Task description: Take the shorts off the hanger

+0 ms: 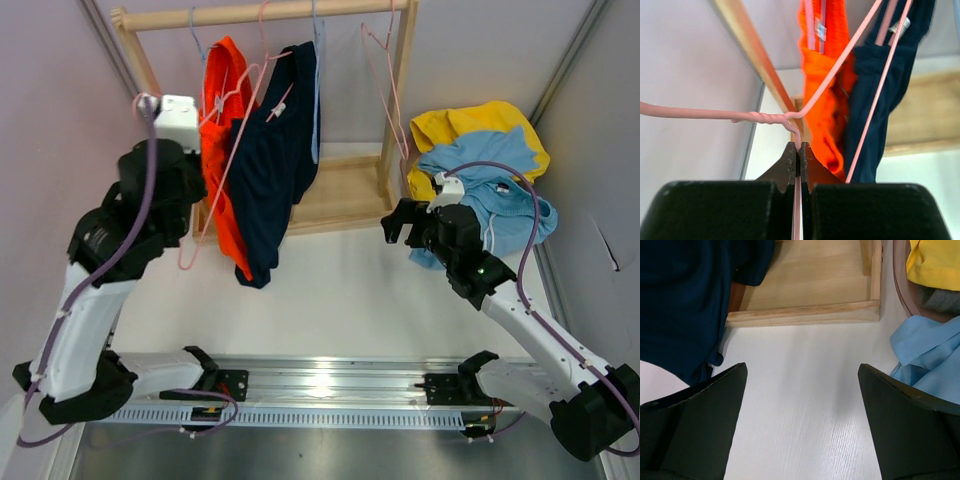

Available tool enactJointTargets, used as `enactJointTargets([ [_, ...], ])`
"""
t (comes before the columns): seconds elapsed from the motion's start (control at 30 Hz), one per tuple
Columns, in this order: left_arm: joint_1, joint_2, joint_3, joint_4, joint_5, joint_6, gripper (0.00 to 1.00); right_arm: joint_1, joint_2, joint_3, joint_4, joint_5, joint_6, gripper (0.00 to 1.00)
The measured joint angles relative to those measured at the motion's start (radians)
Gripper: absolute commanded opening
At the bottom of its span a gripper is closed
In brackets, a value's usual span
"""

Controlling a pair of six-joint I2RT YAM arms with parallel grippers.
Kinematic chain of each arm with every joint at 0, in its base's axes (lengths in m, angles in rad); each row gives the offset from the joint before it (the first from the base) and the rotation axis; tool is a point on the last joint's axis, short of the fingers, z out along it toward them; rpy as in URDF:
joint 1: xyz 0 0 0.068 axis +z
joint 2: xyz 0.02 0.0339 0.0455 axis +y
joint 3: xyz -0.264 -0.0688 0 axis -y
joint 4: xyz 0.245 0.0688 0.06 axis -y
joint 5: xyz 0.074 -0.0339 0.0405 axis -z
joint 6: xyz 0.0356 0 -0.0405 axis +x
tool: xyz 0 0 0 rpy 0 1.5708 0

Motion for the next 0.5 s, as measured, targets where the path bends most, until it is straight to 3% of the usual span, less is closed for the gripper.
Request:
enactJointTargets([
  [0.3,-0.001,-0.159,-0.019,-0.001,-0.162,0.012,0.0,0.013,0.0,0.0,-0.014,0.013,0.0,0.99],
  [0.5,0.01,-0.122,-0.053,0.016,-0.298,0.048,0.0,0.016,0.0,0.0,-0.014,0.012,0.0,1.0],
])
